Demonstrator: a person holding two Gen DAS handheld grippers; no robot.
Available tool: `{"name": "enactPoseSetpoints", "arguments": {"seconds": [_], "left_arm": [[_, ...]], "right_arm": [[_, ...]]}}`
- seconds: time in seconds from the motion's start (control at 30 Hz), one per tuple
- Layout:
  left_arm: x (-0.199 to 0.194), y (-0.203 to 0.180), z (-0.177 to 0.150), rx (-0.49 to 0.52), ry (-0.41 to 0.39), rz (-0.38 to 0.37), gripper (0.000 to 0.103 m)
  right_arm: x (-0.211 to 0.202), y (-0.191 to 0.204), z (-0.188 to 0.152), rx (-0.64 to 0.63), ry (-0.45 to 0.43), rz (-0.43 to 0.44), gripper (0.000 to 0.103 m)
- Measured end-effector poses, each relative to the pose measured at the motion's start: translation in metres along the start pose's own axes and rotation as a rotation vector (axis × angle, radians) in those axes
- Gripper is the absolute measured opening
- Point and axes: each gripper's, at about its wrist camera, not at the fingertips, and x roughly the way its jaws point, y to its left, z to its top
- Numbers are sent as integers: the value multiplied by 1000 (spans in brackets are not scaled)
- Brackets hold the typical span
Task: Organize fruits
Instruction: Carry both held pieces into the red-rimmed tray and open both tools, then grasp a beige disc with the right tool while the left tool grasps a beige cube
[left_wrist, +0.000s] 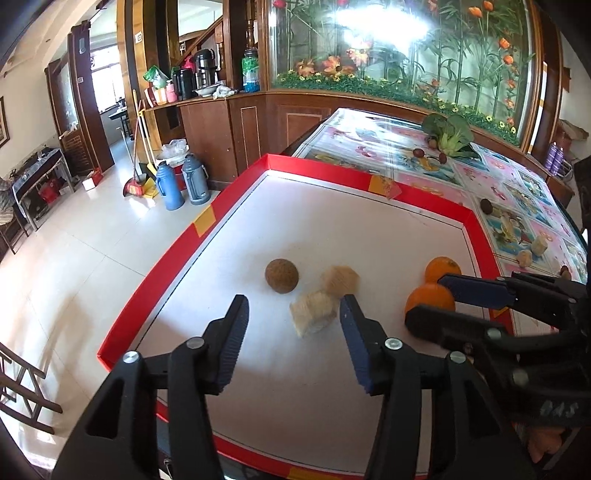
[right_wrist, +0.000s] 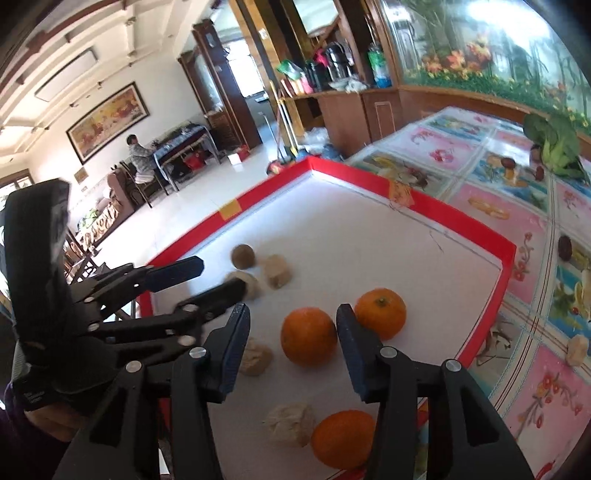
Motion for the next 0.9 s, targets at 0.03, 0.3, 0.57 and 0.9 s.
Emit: {"name": "enactPoseSetpoints", "arguments": {"seconds": [0.03,0.3,0.57,0.9], "left_arm": [[-1,0,1,1,-6,3,61],[-3,4,5,-35,-17,34,76],[-7,-13,5,0,-9,37,79],[-21,-69,10,113,-18,5,83]], "right_arm": [[-4,1,0,-4,-16,-7,48],[-18,-18,8,65,-101,-19,54],[-41,-52,17,177,-184,-64,54],[-73,-109,18,240,-164,-198,54]]}}
